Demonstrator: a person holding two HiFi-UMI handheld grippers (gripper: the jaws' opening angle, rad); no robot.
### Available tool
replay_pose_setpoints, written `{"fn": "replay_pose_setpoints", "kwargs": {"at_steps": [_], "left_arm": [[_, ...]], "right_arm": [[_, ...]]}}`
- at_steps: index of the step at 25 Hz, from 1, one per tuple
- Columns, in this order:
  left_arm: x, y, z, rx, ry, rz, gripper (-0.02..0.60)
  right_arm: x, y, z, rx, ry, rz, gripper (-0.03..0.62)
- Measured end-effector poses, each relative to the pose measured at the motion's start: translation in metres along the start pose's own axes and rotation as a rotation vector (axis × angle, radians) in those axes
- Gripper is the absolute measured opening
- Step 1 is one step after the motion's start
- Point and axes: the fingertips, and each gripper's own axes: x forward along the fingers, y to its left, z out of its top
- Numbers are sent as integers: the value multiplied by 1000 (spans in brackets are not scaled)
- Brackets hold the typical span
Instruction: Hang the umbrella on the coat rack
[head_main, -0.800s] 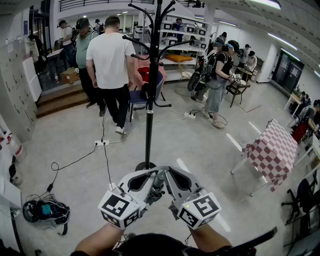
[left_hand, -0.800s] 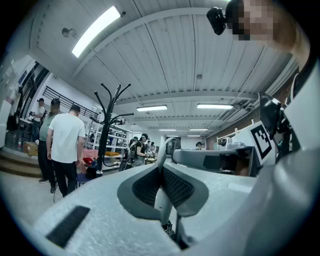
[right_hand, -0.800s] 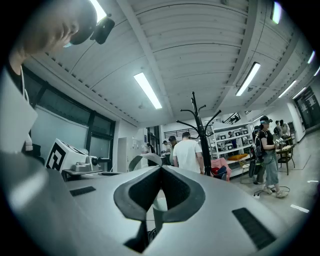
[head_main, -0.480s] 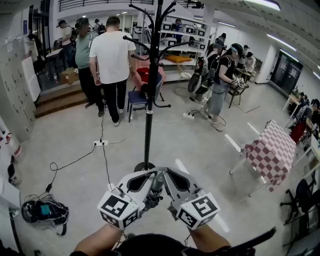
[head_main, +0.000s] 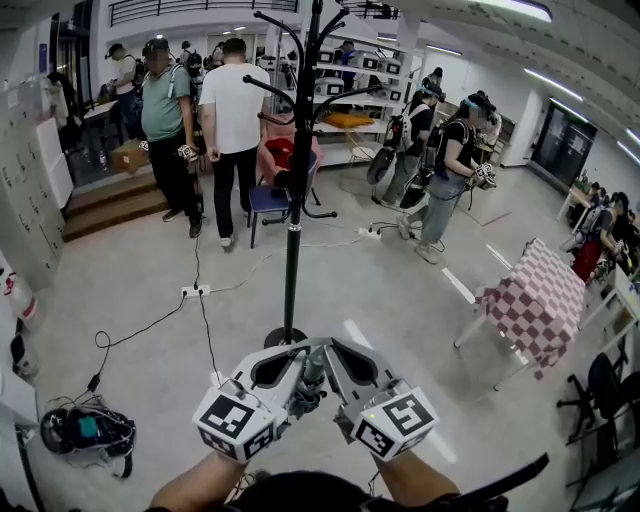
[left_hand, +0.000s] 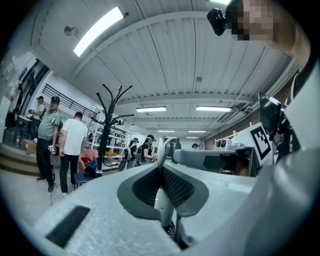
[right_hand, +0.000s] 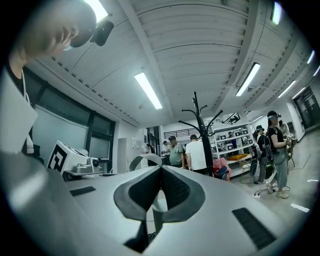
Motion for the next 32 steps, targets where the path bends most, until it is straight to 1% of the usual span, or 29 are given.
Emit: {"fn": "replay_pose_setpoints", "kwargs": {"at_steps": [6, 13, 21, 27, 32], "left_arm": [[2, 3, 12, -6, -7, -16, 9], [-15, 21, 12, -21, -10, -36, 9], [-31, 42, 16, -12, -17, -87, 9], [-31, 63, 16, -19, -21, -76, 9], [-18, 85, 18, -2, -18, -63, 9]], "right_arm": [[6, 0, 12, -2, -1, -13, 8], [22, 16, 8, -10, 2, -34, 8], [42, 31, 2, -22, -1, -75, 8], [61, 32, 1, -16, 4, -72, 8], [83, 21, -1, -20, -9, -59, 8]]}}
